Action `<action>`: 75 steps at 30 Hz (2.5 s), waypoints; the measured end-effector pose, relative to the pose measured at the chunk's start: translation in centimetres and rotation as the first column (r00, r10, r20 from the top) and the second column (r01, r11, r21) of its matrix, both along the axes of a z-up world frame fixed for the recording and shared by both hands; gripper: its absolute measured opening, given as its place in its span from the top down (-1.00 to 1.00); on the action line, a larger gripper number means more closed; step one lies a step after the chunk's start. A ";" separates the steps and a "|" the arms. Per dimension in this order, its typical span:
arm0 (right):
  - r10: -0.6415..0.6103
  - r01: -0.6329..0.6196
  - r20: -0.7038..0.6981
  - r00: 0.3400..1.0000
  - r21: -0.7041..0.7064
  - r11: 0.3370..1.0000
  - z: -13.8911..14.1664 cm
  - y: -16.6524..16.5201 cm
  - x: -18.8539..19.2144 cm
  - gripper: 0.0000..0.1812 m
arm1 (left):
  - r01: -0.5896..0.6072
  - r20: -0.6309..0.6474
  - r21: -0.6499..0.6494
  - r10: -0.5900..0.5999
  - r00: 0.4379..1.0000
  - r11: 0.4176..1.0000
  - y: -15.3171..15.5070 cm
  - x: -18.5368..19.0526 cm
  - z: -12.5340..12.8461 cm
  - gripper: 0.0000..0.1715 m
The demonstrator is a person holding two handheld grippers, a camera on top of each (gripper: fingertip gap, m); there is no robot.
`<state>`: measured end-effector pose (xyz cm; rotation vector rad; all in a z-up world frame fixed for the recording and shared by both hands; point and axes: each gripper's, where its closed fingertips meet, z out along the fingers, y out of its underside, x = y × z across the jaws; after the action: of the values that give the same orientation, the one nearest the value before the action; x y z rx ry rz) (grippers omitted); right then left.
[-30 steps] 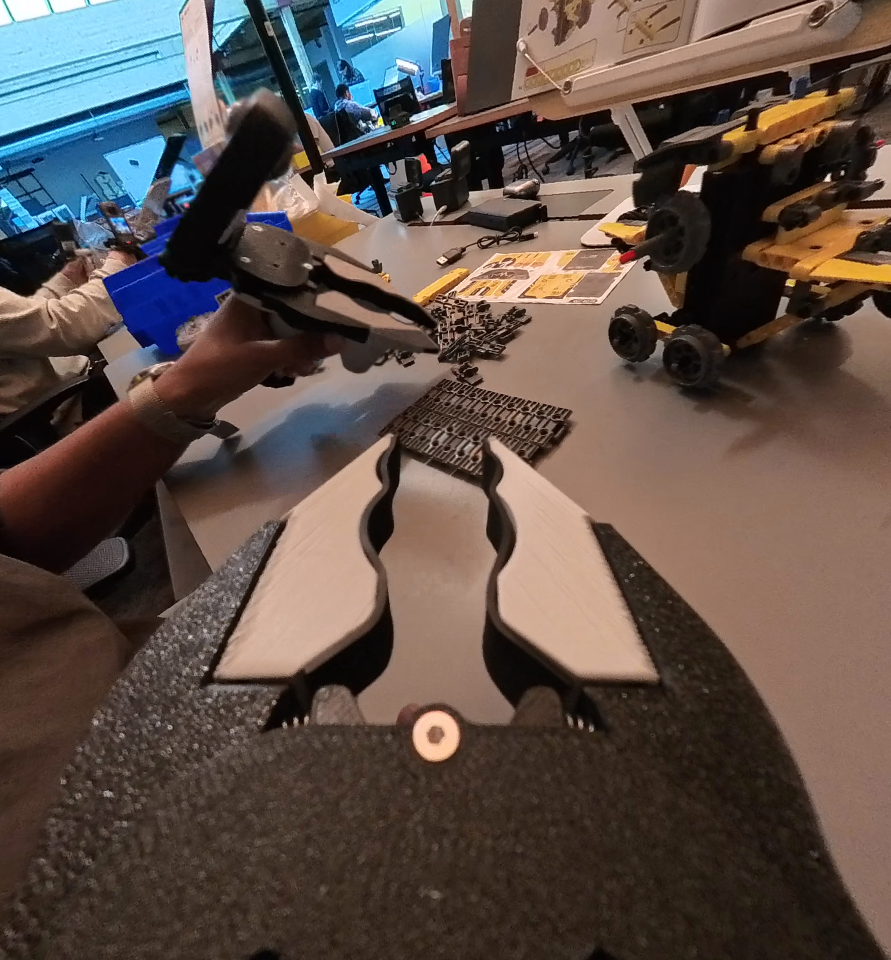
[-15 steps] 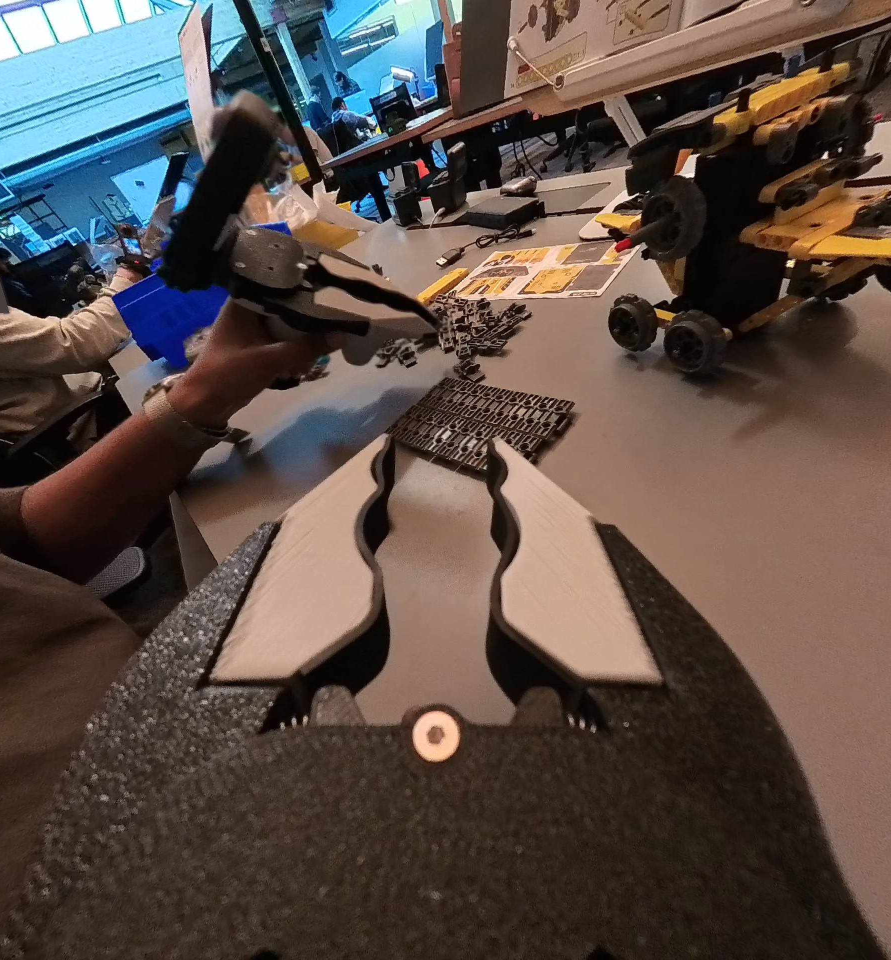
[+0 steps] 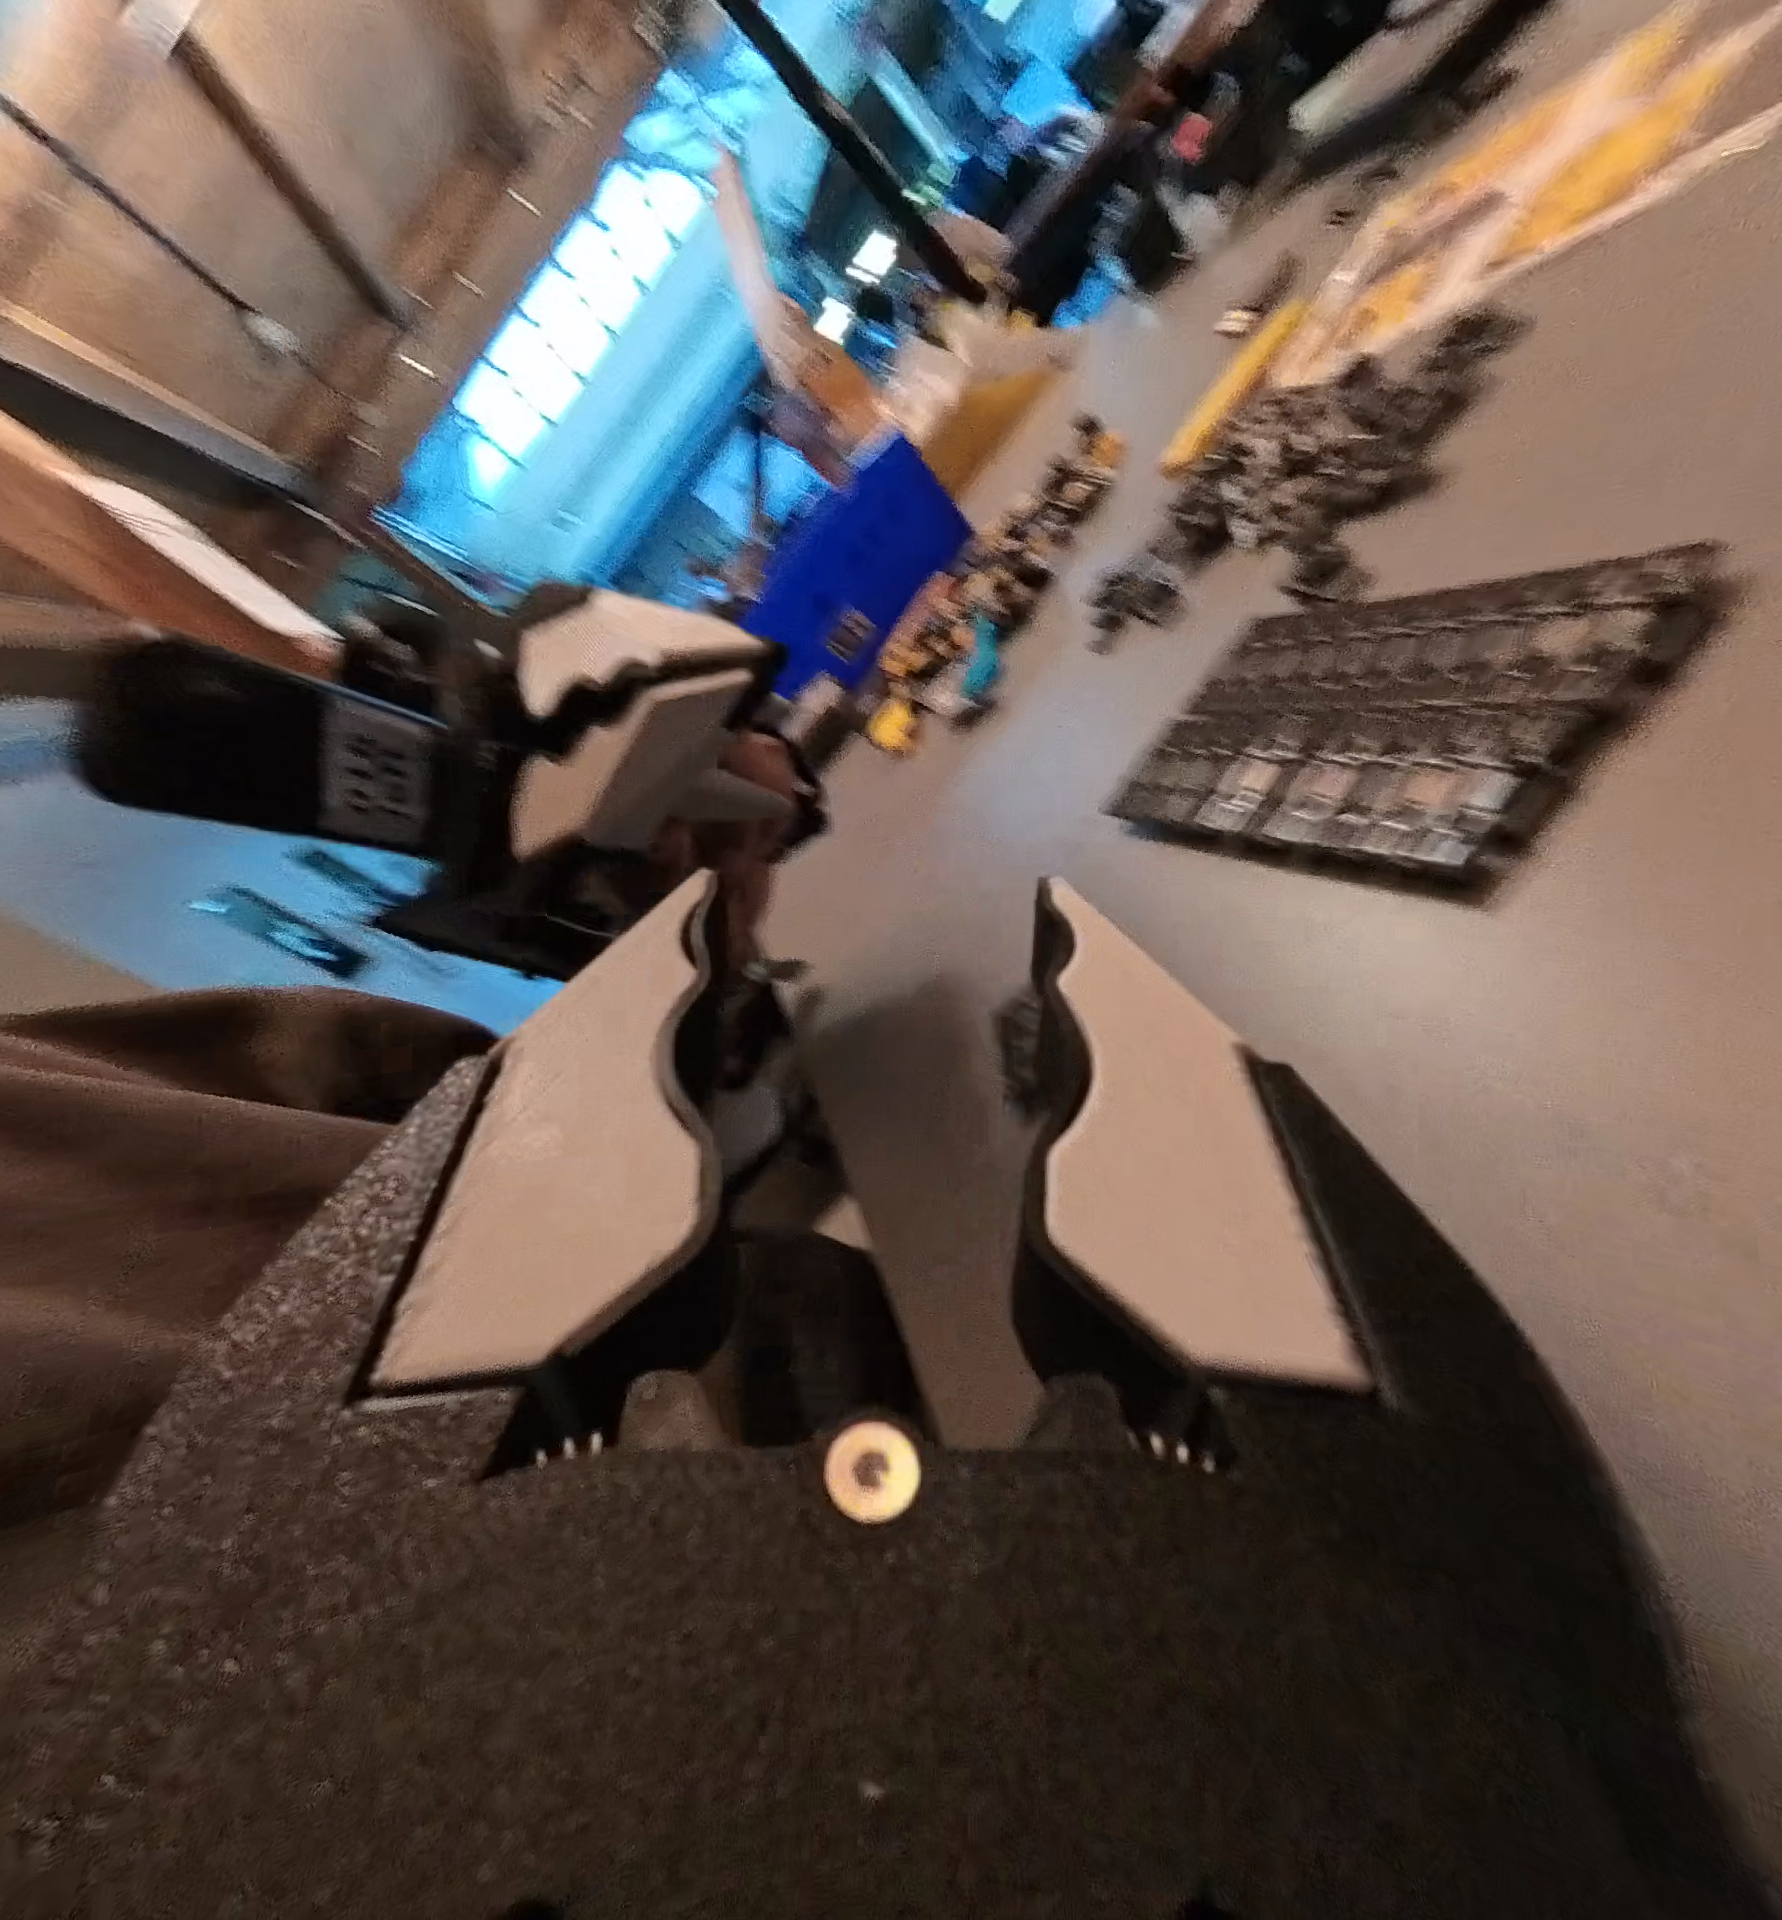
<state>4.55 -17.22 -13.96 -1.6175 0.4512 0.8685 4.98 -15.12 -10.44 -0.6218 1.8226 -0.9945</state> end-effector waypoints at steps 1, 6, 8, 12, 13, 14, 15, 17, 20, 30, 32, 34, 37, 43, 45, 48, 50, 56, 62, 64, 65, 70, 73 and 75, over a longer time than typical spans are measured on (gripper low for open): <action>-0.021 0.023 0.052 0.998 -0.036 0.999 -0.5 -0.7 0.6 0.43 | -0.028 -0.022 -0.010 0.028 0.999 1.000 0.5 0.3 -0.4 1.00; -0.108 0.111 0.152 0.982 -0.013 0.994 2.2 -6.6 3.1 0.46 | -0.071 -0.125 -0.119 0.056 0.991 0.990 1.6 0.7 -2.2 1.00; -0.217 0.244 0.275 0.937 -0.066 0.968 2.1 -9.2 5.0 0.46 | -0.093 -0.152 -0.137 0.072 0.986 0.986 2.1 0.9 -2.8 1.00; -0.391 0.496 0.487 0.781 -0.102 0.862 2.0 -14.1 8.5 0.47 | -0.101 -0.164 -0.177 0.072 0.984 0.979 2.2 1.0 -3.0 1.00; -0.415 0.529 0.511 0.753 -0.095 0.843 2.0 -14.8 9.0 0.48 | -0.097 -0.171 -0.193 0.064 0.983 0.976 2.0 1.1 -3.1 0.99; -0.436 0.553 0.521 0.733 -0.085 0.829 2.1 -15.3 9.3 0.49 | -0.093 -0.181 -0.205 0.056 0.982 0.974 1.7 1.2 -3.0 0.96; -0.453 0.569 0.525 0.721 -0.075 0.819 2.1 -15.5 9.5 0.49 | -0.088 -0.191 -0.212 0.047 0.980 0.973 1.4 1.4 -3.0 0.94; -0.469 0.584 0.535 0.703 -0.058 0.809 1.8 -15.4 9.8 0.49 | -0.076 -0.206 -0.202 0.033 0.978 0.976 0.6 1.7 -2.7 0.89; -0.459 0.627 0.625 0.631 -0.063 0.777 -0.2 -15.1 10.9 0.51 | -0.041 -0.268 -0.172 -0.007 0.964 0.984 -1.5 2.9 -2.6 0.75; -0.381 0.732 0.820 0.428 -0.067 0.678 -4.1 -16.9 11.5 0.53 | 0.108 -0.528 0.063 -0.059 0.847 0.992 -10.3 14.8 -6.7 0.59; -0.416 0.725 0.800 0.433 -0.035 0.688 -4.0 -17.0 11.0 0.53 | 0.115 -0.542 0.139 -0.021 0.840 0.984 -10.7 18.4 -8.0 0.59; -0.461 0.700 0.760 0.459 0.010 0.714 -3.9 -16.9 10.1 0.54 | 0.158 -0.575 0.163 -0.036 0.817 0.974 -11.5 20.9 -9.3 0.59; -0.523 0.686 0.712 0.468 0.080 0.724 -3.8 -17.3 9.3 0.55 | 0.235 -0.632 0.178 -0.071 0.772 0.956 -12.8 22.8 -11.3 0.70; -0.565 0.694 0.706 0.426 0.145 0.705 -3.6 -19.0 9.4 0.54 | 0.278 -0.706 0.180 -0.073 0.705 0.944 -12.9 22.0 -11.9 1.00; -0.596 0.684 0.704 0.386 0.215 0.698 -2.9 -19.6 9.1 0.54 | 0.271 -0.689 0.205 -0.058 0.722 0.941 -12.3 21.2 -11.7 1.00; -0.651 0.680 0.673 0.351 0.294 0.671 -1.8 -20.4 8.7 0.54 | 0.249 -0.660 0.163 -0.082 0.747 0.955 -11.9 19.7 -10.8 1.00; -0.670 0.683 0.648 0.361 0.305 0.664 -1.7 -20.7 8.7 0.53 | 0.237 -0.636 0.099 -0.122 0.762 0.967 -12.0 18.6 -9.6 1.00; -0.692 0.675 0.564 0.450 0.293 0.678 -2.0 -20.2 8.8 0.53 | 0.202 -0.629 0.144 -0.068 0.774 0.969 -11.2 20.5 -10.5 0.69; -0.702 0.693 0.571 0.426 0.292 0.659 -1.9 -20.7 8.9 0.53 | 0.196 -0.665 0.116 -0.070 0.744 0.974 -11.7 22.4 -12.1 0.72; -0.705 0.695 0.566 0.428 0.293 0.657 -2.0 -20.8 9.1 0.53 | 0.199 -0.680 0.092 -0.084 0.729 0.976 -11.9 22.4 -12.0 0.83; -0.705 0.695 0.561 0.433 0.290 0.658 -2.1 -20.8 9.1 0.53 | 0.204 -0.686 0.084 -0.092 0.721 0.975 -12.0 22.2 -12.0 0.83; -0.692 0.693 0.578 0.432 0.279 0.665 -2.5 -20.7 9.1 0.53 | 0.211 -0.711 -0.011 -0.156 0.686 0.977 -12.6 19.8 -11.1 0.83; -0.659 0.707 0.666 0.349 0.275 0.652 -2.6 -20.7 9.1 0.51 | 0.193 -0.691 -0.154 -0.245 0.681 0.969 -13.1 17.2 -8.8 1.00; -0.643 0.708 0.692 0.329 0.270 0.653 -2.5 -20.1 8.8 0.51 | 0.176 -0.673 -0.244 -0.297 0.677 0.954 -12.9 15.4 -7.5 1.00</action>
<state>13.39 -37.29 -16.43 -1.4774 0.5014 -0.5110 20.34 -28.05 -17.91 -0.9817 2.5740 -1.1826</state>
